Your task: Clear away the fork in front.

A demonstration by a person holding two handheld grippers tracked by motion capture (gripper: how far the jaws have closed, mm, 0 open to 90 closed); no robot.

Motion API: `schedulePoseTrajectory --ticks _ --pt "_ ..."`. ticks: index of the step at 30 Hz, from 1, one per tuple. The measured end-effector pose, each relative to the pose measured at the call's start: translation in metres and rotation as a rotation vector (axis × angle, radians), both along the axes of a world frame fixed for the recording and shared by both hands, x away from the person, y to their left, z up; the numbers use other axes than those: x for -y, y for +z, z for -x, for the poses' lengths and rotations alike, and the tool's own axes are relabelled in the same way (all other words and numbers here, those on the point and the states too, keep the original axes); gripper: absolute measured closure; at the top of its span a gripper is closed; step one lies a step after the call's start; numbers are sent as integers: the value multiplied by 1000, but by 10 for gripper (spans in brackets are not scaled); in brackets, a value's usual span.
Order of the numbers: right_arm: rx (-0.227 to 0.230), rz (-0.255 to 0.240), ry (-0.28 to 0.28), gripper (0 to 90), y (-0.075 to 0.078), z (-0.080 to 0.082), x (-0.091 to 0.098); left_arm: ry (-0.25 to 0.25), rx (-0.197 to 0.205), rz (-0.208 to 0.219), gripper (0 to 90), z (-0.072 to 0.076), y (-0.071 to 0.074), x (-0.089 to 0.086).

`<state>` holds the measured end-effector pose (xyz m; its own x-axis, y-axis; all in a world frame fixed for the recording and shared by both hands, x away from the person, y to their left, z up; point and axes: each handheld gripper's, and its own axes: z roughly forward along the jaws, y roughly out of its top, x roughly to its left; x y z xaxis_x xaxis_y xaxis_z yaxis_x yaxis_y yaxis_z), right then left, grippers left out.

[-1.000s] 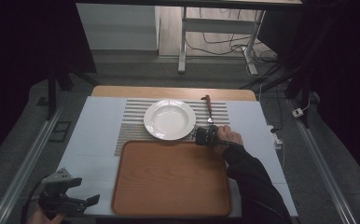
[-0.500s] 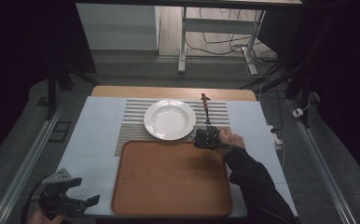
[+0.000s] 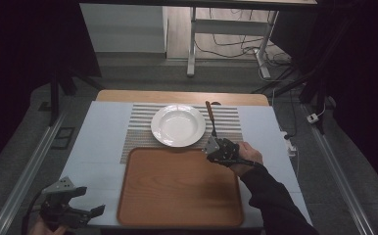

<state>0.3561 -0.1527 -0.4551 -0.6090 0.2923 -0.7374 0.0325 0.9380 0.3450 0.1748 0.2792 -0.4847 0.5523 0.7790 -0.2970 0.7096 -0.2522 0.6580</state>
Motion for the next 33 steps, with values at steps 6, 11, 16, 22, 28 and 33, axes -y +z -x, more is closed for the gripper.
schedulePoseTrajectory --ticks 6,11,16,22,28,33 --pt "-114 -211 35 895 13 16 11 -18 -4 12 0 0 0 1" --pt "-214 -357 82 895 23 26 20 -40 -2 40 0 -2 1 2" --pt "-314 -497 112 895 29 35 28 -82 3 62 0 -4 2 7" --pt "-439 -643 148 896 33 44 37 -174 25 78 0 -13 5 18" --pt "-522 -703 192 896 36 54 42 -221 55 82 0 -24 8 26" --pt "-549 -706 217 895 36 61 44 -236 82 80 0 -35 13 35"
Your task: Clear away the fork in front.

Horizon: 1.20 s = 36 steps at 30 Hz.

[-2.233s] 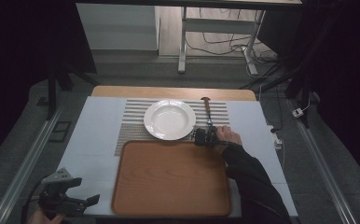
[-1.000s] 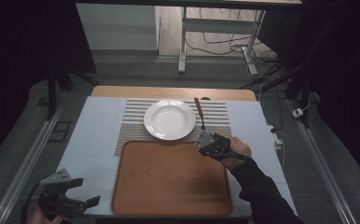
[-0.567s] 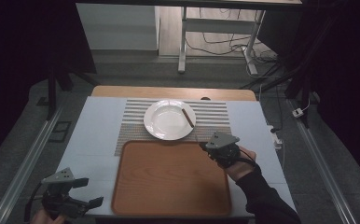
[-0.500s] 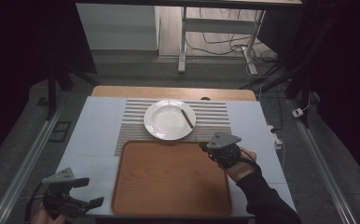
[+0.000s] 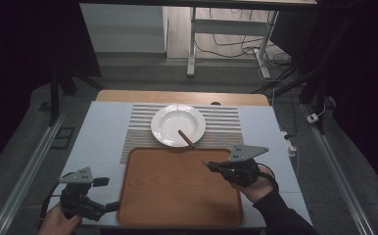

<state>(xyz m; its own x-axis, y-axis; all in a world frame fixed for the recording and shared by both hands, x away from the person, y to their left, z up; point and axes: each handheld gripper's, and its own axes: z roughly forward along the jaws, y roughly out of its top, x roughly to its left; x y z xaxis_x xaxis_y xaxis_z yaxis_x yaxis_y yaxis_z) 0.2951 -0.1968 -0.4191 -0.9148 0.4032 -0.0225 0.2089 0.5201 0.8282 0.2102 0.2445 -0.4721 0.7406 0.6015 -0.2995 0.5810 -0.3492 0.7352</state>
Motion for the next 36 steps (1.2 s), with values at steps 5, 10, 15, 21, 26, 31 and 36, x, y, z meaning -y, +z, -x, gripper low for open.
schedulePoseTrajectory --ticks 5,10,15,21,26,31,36 --pt "-24 -16 41 895 0 9 1 -26 25 -10 0 -15 7 11" --pt "-45 -37 80 896 -1 18 2 -74 35 -34 0 -33 15 26" --pt "-74 -59 124 896 -5 27 2 -122 59 -67 0 -47 22 44" --pt "-102 -51 193 896 -10 37 -3 -201 79 -126 0 -64 26 70" --pt "-124 -46 246 896 -12 40 -6 -304 95 -165 0 -78 26 93" --pt "-140 -31 326 896 -16 47 -14 -456 123 -238 4 -88 23 124" --pt "-146 -28 380 896 -17 50 -17 -624 149 -293 135 -87 20 140"
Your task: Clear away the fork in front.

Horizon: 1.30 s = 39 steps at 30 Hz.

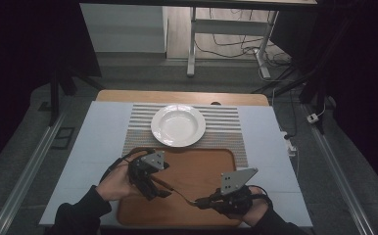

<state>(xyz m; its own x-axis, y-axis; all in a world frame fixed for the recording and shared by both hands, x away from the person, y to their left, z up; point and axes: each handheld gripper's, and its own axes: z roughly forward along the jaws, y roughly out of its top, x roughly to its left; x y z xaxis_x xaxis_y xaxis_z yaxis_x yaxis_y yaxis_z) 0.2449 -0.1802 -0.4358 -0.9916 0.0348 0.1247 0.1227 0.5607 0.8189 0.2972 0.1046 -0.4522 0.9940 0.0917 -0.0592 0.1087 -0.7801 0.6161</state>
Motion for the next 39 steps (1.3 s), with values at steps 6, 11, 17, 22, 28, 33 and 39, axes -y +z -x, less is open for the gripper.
schedulePoseTrajectory --ticks 6,11,17,22,28,33,39 --pt "-11 1 44 895 0 1 0 -115 -29 -63 447 2 -5 6" --pt "-11 15 68 895 -1 2 -2 -186 -43 -76 658 4 -6 7" --pt "-17 28 115 895 -1 3 -2 -274 -30 -105 736 10 -6 10" --pt "-33 24 139 889 -3 3 -1 -336 -12 -113 766 15 -7 12" --pt "-3 29 90 842 -4 0 2 -363 4 -116 799 19 -7 10" --pt "45 42 16 754 -3 0 4 -296 -17 -98 800 20 -6 7" --pt "74 36 -85 630 0 -1 9 -193 -21 -69 800 20 -3 0"
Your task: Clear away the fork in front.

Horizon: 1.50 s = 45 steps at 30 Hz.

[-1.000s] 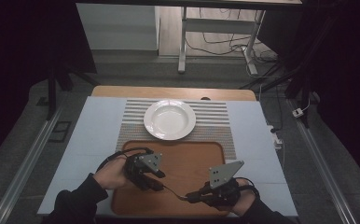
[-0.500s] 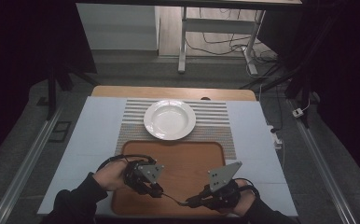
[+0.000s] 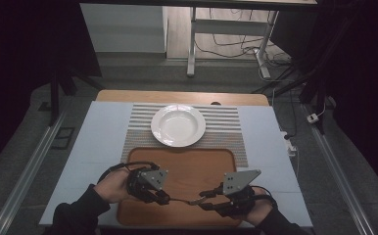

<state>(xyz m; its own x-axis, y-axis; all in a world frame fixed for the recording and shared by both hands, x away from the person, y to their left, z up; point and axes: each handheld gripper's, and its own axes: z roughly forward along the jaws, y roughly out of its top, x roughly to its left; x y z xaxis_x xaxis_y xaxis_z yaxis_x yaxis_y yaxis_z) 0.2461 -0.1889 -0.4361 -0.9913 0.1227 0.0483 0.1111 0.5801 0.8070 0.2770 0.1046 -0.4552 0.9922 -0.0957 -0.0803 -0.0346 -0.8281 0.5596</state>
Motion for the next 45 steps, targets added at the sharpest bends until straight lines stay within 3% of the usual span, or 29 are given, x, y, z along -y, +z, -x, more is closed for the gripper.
schedulePoseTrajectory --ticks 2,6,7,9,10,11,12,16,20,21,22,24,28,35,39,45 --pt "16 -3 -55 566 2 1 4 77 -25 14 799 -1 2 -4" --pt "31 -7 -126 481 2 5 10 167 -42 18 799 0 3 -9" --pt "36 -7 -139 464 2 6 11 167 -42 18 799 0 3 -9" --pt "33 -7 -169 430 1 8 14 240 -60 18 799 1 4 -12" --pt "33 -7 -169 430 1 8 14 240 -60 18 799 1 4 -12" --pt "30 -12 -203 385 0 9 18 286 -74 22 799 3 3 -15" --pt "31 -10 -220 369 0 10 20 286 -74 22 799 3 3 -15" --pt "22 -10 -287 309 -1 10 27 378 -103 15 799 7 -1 -21" --pt "16 13 -373 240 -3 11 34 421 -100 14 799 10 -2 -26" --pt "15 21 -389 226 -4 11 36 457 -102 14 798 12 -3 -30" --pt "13 27 -400 212 -5 11 37 457 -102 14 799 12 -3 -30" --pt "13 43 -424 189 -6 11 40 522 -109 28 798 15 -5 -35" --pt "14 50 -448 145 -8 13 42 580 -117 31 798 17 -8 -40" --pt "16 97 -497 43 -12 16 48 709 -139 0 797 23 -14 -51" --pt "18 101 -539 0 -13 19 55 812 -150 -28 797 25 -21 -56" --pt "5 86 -578 0 -14 21 66 879 -189 -54 797 21 -30 -57"
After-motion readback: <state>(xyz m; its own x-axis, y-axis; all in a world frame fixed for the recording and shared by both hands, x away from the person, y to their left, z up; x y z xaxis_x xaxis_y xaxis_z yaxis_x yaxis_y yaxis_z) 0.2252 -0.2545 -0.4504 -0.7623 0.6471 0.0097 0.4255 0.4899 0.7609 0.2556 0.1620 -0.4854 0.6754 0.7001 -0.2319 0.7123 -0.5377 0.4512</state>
